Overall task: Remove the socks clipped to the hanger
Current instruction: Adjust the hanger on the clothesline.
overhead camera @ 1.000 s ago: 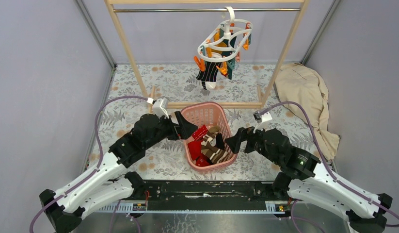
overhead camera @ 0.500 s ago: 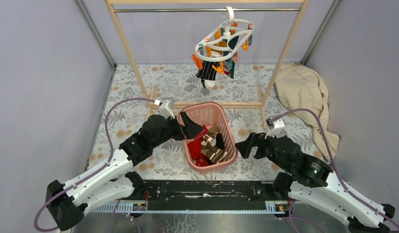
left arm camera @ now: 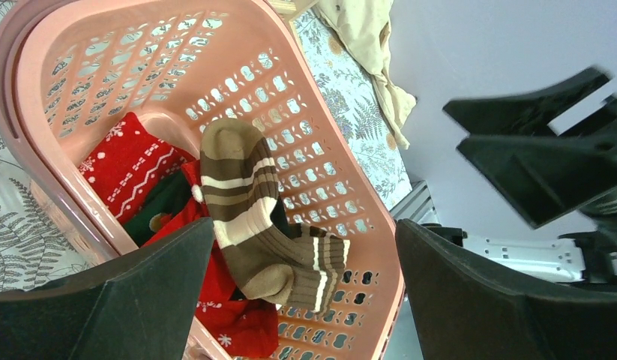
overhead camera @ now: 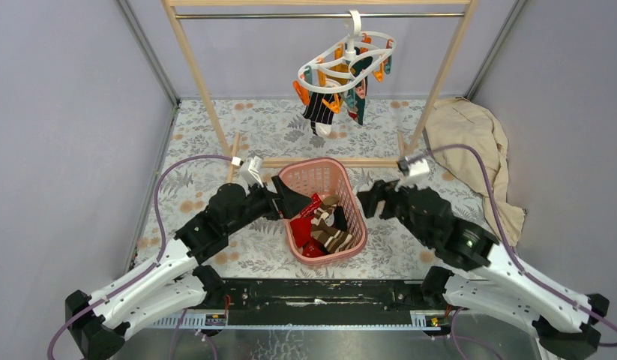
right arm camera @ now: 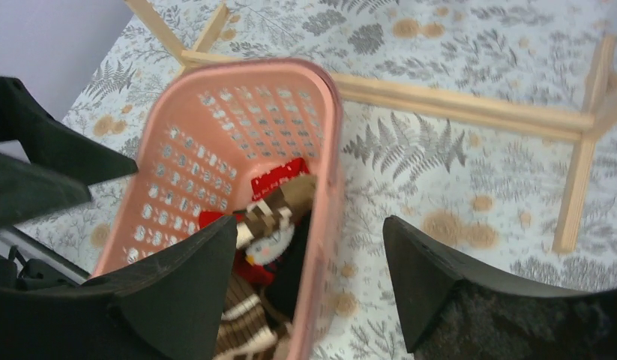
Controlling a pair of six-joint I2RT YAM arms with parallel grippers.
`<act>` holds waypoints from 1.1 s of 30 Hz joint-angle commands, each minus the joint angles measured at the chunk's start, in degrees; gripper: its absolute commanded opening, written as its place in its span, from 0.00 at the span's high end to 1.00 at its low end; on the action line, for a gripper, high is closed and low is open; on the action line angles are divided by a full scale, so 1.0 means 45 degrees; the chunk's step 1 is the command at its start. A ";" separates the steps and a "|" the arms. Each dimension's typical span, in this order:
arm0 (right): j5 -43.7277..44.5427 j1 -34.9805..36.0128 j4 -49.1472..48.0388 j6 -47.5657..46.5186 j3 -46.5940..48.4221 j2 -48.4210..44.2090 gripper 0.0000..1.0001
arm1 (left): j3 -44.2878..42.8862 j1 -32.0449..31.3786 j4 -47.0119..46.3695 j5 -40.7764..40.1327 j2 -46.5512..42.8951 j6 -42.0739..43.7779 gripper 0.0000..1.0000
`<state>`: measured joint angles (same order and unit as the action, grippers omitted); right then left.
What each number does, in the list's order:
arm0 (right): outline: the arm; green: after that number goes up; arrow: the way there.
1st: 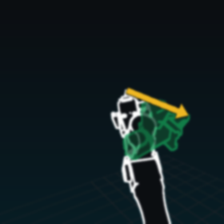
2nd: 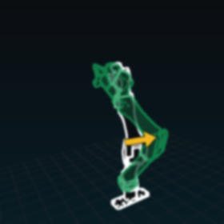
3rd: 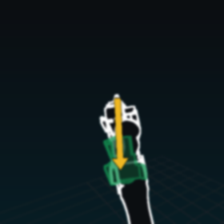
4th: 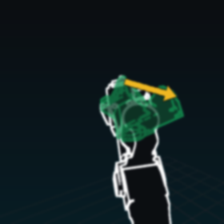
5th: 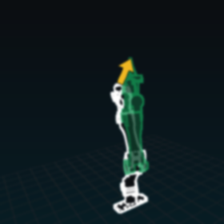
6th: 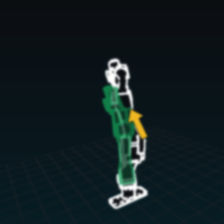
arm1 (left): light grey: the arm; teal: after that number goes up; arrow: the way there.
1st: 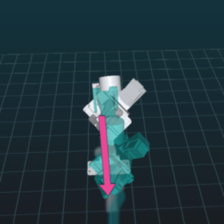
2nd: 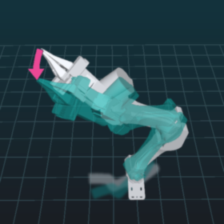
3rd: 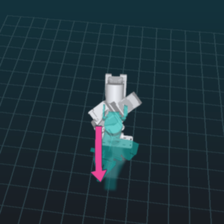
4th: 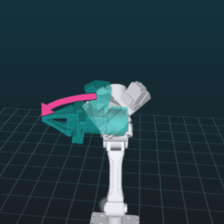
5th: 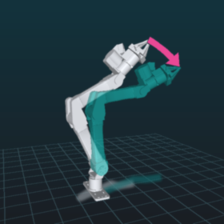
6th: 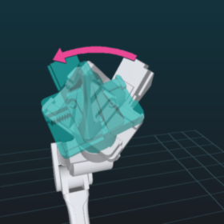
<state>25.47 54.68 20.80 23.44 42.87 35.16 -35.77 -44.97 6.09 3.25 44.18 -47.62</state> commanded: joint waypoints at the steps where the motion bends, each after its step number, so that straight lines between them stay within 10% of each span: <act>1: -0.0222 0.0067 -0.1774 -0.1529 0.3264 0.2659 0.23 | -0.0069 -0.0082 -0.0114 0.0014 -0.0419 0.0585 0.01; 22: -0.1346 0.0067 0.1121 -0.3469 1.5587 0.9373 0.40 | -0.1134 -0.0065 0.0127 -0.0583 0.0588 0.1803 0.01; 33: -0.0949 0.0075 -0.0128 -0.2426 1.3345 0.9334 0.64 | -0.1125 -0.0065 0.0657 -0.0681 0.0234 0.2054 0.01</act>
<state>19.88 54.72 24.82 11.09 106.02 79.66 -39.40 -44.97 9.02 1.04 46.50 -40.10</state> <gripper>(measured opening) 0.363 0.986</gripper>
